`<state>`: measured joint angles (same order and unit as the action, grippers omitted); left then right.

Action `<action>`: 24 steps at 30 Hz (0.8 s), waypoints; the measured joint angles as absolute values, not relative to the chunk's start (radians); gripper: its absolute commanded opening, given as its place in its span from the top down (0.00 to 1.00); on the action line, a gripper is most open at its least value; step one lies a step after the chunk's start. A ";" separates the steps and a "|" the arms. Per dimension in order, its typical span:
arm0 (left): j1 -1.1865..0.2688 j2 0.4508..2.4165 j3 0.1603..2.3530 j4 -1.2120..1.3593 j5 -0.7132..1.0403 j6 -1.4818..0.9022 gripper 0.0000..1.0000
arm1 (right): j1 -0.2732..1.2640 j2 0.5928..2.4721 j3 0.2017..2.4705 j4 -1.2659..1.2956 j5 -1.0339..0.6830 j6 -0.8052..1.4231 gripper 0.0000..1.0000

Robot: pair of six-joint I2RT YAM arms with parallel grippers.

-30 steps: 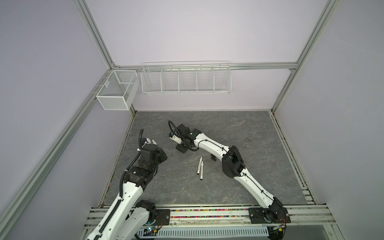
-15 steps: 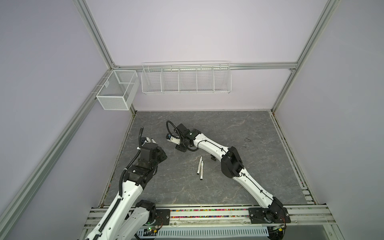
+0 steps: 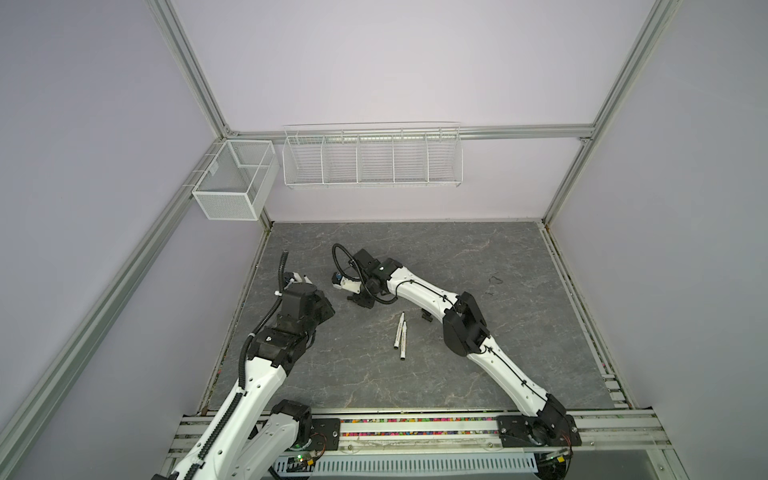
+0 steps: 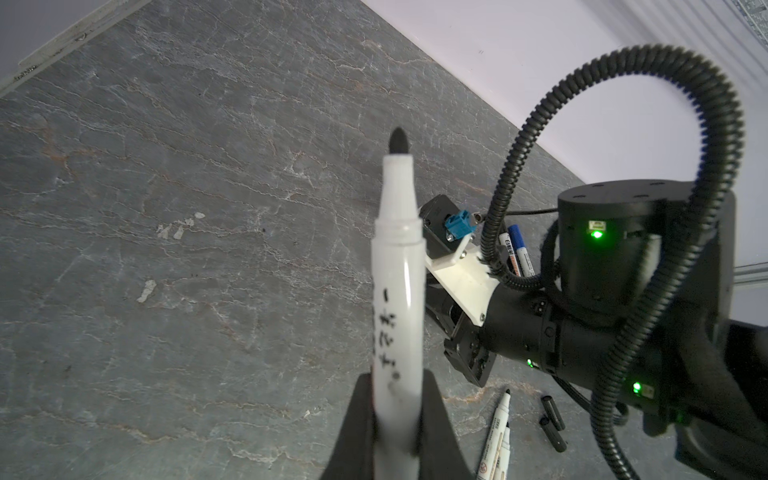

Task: Insert the pens into the pen caps
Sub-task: 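Lower the open right gripper over a loose black cap on the table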

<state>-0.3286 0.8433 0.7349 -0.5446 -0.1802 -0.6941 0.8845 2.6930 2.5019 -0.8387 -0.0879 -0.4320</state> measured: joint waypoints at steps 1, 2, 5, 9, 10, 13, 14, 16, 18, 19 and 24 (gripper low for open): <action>-0.329 0.843 0.735 -0.544 -0.179 -0.694 1.00 | 0.883 2.677 2.476 -0.836 -0.093 -0.422 0.89; -0.329 0.843 0.735 -0.544 -0.178 -0.694 1.00 | 0.880 2.653 2.433 -0.827 -0.099 -0.404 0.89; -0.328 0.843 0.735 -0.540 -0.172 -0.694 1.00 | 0.863 2.558 2.264 -0.784 -0.123 -0.342 0.89; -0.327 0.843 0.734 -0.521 -0.158 -0.695 1.00 | 0.813 2.378 1.952 -0.693 -0.131 -0.228 0.88; -0.327 0.844 0.730 -0.509 -0.155 -0.694 1.00 | 0.795 2.329 1.869 -0.667 -0.126 -0.188 0.87; -0.327 0.849 0.709 -0.472 -0.140 -0.694 1.00 | 0.748 2.213 1.674 -0.598 -0.114 -0.084 0.86; -0.327 0.855 0.699 -0.459 -0.131 -0.694 1.00 | 0.736 2.182 1.625 -0.578 -0.106 -0.050 0.84; -0.327 0.875 0.681 -0.430 -0.108 -0.691 1.00 | 0.726 2.144 1.561 -0.547 -0.096 0.010 0.83; -0.327 0.902 0.664 -0.398 -0.073 -0.677 1.00 | 0.727 2.130 1.530 -0.515 -0.091 0.064 0.78; -0.327 0.917 0.657 -0.384 -0.049 -0.667 1.00 | 0.728 2.127 1.522 -0.504 -0.091 0.089 0.73; -0.327 1.011 0.647 -0.326 0.130 -0.587 1.00 | 0.729 2.118 1.508 -0.472 -0.108 0.168 0.53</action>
